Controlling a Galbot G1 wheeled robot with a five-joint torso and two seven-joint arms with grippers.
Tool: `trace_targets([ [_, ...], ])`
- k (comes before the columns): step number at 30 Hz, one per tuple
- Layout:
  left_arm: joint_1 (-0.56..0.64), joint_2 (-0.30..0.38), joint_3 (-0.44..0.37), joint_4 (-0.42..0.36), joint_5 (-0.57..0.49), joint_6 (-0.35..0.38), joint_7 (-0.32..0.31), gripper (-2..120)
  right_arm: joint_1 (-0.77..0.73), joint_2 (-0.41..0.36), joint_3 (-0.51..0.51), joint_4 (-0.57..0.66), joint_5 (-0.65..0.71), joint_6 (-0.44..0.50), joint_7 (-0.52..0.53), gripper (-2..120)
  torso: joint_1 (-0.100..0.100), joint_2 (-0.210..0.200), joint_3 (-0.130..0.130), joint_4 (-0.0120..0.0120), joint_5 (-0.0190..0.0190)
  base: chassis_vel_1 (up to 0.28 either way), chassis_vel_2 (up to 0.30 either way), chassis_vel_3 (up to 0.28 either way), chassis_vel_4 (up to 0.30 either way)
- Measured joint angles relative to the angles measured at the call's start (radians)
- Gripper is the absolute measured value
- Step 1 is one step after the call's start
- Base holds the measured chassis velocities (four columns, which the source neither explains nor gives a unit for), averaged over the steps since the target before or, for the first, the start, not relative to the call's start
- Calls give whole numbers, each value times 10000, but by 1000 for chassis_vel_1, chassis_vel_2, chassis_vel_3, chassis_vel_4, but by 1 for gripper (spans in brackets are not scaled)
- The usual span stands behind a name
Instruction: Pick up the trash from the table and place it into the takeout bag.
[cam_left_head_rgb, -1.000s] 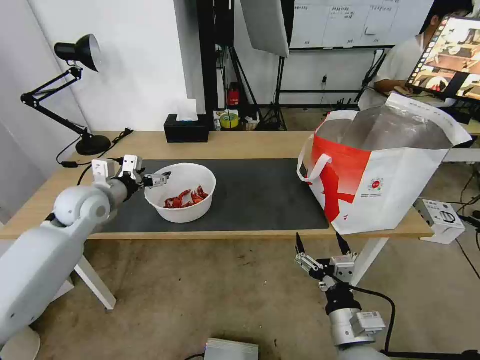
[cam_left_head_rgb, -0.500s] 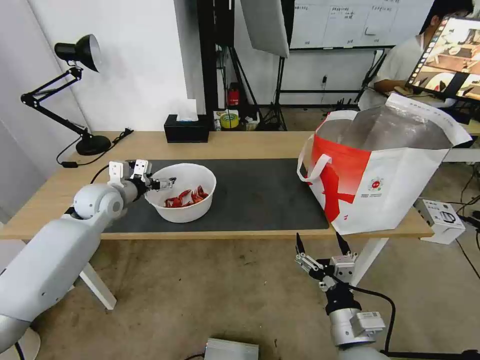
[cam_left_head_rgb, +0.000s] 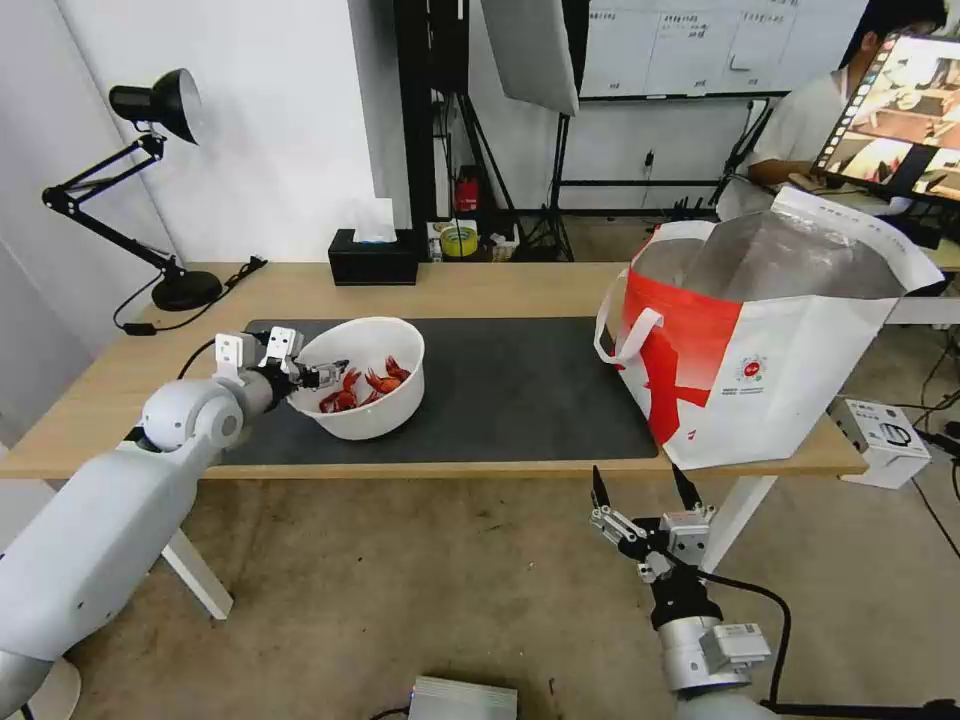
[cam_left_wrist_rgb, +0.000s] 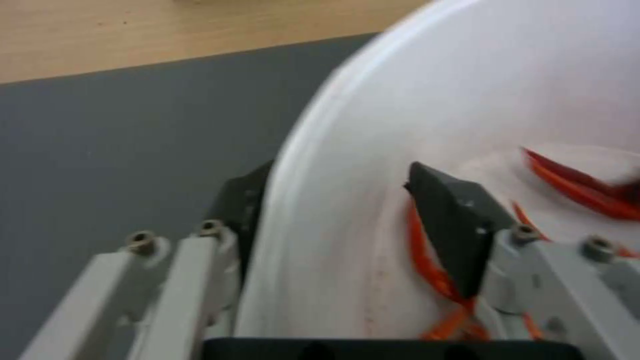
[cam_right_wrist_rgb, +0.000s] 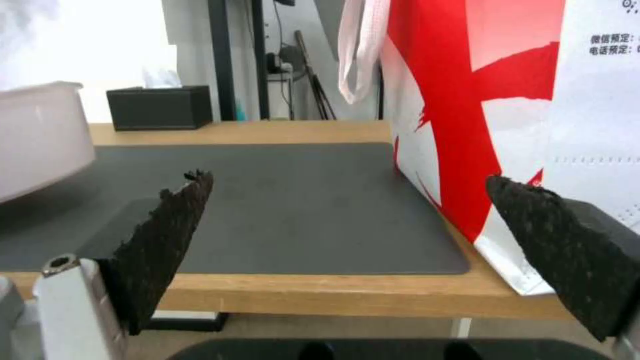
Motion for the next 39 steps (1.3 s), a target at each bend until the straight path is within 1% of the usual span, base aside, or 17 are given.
trace_targets([
  [2,47,-5,-4,-53,39,-22,10,40,0,0,0,0,0,0,0,100,0,0,0,-1,0,0,0,0,0],
  [3,47,-5,-4,-53,39,-22,10,40,0,0,0,0,0,0,0,100,0,0,0,-1,0,0,0,0,0],
  [5,70,-17,-9,-95,59,-47,15,30,0,0,0,0,0,0,0,100,0,0,0,0,1,0,0,0,0],
  [7,76,-19,-9,-108,63,-52,15,27,0,0,0,0,0,0,1,100,0,0,0,0,1,0,0,0,0],
  [8,101,-22,-14,-149,67,-69,20,19,0,0,0,0,0,0,0,100,0,1,0,0,2,0,0,0,0],
  [10,141,-25,-21,-204,68,-114,44,11,0,0,0,0,0,0,0,100,0,0,0,-1,2,0,0,0,0],
  [11,141,-25,-21,-204,68,-114,44,11,0,0,0,0,0,0,0,100,0,0,0,-1,2,0,0,0,0],
  [13,191,-27,-49,-264,67,-124,84,1,0,0,0,0,0,0,0,100,0,1,0,-2,2,0,0,0,0],
  [14,233,-23,-80,-303,67,-127,107,0,0,0,0,0,0,0,0,100,0,1,0,-1,2,0,0,0,0],
  [20,448,67,-241,-551,10,-93,210,0,0,0,0,0,0,0,0,100,0,1,1,-2,-2,0,0,0,0],
  [23,558,130,-357,-726,-210,-2,221,0,0,0,0,0,0,0,0,100,0,1,2,-2,-3,0,0,0,0],
  [26,747,242,-580,-1148,-813,209,147,0,0,-1,0,0,0,0,0,100,1,0,2,-1,-3,0,0,0,0],
  [27,747,242,-580,-1148,-813,209,147,0,0,-1,0,0,0,0,0,100,1,0,2,-1,-3,0,0,0,0],
  [30,899,336,-792,-1614,-1678,428,-157,0,0,0,0,0,0,0,0,100,1,0,2,-2,-2,0,0,0,0],
  [35,957,406,-907,-1903,-2237,555,-374,0,0,0,0,0,0,0,0,100,1,0,2,-1,-1,0,0,0,0],
  [38,968,428,-978,-2178,-2948,673,-829,0,0,0,0,0,0,0,0,100,1,0,1,-2,0,0,0,0,0],
  [39,968,428,-978,-2178,-2948,673,-829,0,0,0,0,0,0,0,0,100,1,0,1,-2,0,0,0,0,0],
])
